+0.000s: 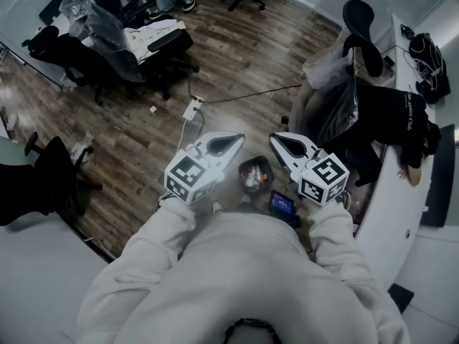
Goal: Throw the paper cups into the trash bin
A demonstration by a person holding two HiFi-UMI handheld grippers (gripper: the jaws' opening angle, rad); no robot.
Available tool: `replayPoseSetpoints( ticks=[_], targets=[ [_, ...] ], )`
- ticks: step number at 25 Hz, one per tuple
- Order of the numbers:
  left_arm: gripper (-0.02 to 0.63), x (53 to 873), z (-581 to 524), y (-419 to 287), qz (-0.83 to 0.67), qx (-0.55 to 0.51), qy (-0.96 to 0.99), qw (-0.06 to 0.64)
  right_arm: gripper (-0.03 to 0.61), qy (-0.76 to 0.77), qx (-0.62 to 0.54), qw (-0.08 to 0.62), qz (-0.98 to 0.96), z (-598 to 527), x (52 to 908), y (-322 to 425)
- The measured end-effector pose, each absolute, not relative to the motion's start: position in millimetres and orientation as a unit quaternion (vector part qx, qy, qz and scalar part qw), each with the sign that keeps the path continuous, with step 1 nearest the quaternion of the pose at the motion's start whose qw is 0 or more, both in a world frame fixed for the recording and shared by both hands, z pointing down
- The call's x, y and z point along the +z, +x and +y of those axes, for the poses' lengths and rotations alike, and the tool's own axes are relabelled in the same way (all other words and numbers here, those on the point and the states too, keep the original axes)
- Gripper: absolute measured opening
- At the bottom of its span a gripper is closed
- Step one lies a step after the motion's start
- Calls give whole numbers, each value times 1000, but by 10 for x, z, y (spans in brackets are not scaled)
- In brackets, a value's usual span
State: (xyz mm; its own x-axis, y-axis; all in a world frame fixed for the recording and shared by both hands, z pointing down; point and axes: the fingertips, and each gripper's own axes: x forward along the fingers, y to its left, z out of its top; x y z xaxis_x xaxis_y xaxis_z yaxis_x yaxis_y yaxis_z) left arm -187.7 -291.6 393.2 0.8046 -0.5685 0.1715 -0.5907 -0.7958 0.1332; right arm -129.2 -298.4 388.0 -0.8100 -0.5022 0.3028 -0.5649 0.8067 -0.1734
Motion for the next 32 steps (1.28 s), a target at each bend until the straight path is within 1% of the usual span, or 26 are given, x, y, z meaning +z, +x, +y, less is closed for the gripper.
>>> replayPoseSetpoints(
  ticks=[32],
  targets=[
    [-11,3997,-2807,-2005,-319,67,941,86,20,272,118,136,-945,-2898,3913,-1407]
  ],
)
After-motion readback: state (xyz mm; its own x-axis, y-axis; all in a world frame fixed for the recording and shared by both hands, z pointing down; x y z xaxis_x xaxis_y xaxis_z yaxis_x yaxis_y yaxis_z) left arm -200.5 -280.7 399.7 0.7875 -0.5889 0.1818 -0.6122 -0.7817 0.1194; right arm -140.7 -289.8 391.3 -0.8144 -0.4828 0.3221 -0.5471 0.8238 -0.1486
